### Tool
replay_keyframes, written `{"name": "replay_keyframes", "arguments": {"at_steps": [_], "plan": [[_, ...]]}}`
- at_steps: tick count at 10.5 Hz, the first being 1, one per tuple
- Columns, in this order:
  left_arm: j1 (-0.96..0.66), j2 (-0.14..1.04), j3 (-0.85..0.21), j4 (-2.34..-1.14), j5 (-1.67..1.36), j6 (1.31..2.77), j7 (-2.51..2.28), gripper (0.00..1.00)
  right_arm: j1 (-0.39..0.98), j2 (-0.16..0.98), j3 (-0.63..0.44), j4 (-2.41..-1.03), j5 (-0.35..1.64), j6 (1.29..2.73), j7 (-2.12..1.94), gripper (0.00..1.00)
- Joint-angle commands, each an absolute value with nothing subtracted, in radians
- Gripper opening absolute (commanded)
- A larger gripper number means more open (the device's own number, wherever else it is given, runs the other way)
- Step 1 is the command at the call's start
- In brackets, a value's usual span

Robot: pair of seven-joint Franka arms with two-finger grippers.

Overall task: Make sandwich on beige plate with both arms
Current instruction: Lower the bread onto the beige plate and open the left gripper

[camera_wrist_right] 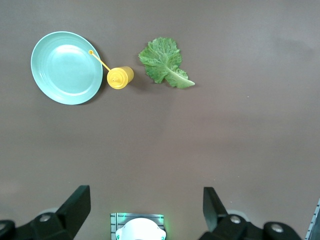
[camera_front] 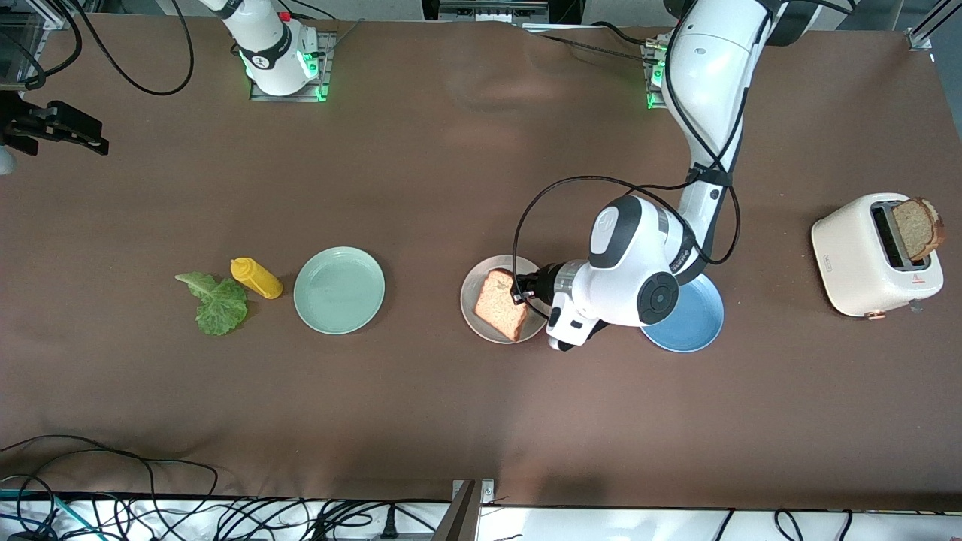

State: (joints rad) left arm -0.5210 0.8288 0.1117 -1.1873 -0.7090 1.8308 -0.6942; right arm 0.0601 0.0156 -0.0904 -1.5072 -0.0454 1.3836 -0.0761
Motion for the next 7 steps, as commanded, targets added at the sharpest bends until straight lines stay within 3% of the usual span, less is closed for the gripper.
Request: {"name": "replay_keyframes", "arguments": {"at_steps": [1, 7], "plan": [[-0.535, 0.833, 0.121, -1.189, -0.747, 1.844, -0.669, 0.0, 0.061, 0.017, -0.087, -1.489, -0.052, 1.371, -0.066, 1.0], [-0.532, 0.833, 0.121, -1.198, -0.741, 1.842, -0.673, 0.0, 0.066, 0.018, -0.084, -1.489, -0.052, 1.37, -0.066, 1.0]]}}
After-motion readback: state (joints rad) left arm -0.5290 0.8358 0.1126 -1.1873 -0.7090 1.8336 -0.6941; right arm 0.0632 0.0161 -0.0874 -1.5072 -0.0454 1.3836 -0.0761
